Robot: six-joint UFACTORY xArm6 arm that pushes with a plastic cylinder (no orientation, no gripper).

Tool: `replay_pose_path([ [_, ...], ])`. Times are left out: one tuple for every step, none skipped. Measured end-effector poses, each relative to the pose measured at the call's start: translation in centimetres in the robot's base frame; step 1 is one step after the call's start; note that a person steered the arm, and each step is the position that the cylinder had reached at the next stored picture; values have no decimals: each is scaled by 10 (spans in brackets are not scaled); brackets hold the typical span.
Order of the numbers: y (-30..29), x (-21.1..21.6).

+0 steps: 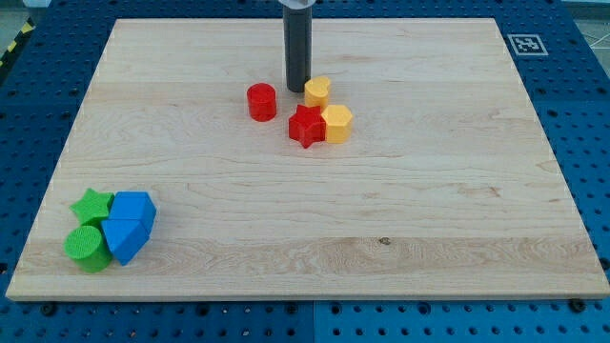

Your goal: Slide the red circle to the red star

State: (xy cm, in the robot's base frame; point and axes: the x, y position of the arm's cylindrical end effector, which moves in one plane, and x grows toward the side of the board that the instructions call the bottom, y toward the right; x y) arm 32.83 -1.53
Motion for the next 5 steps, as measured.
replay_pose_path([
  [-23, -22],
  [-64, -22],
  [-93, -17],
  [-101, 2],
  [-113, 26],
])
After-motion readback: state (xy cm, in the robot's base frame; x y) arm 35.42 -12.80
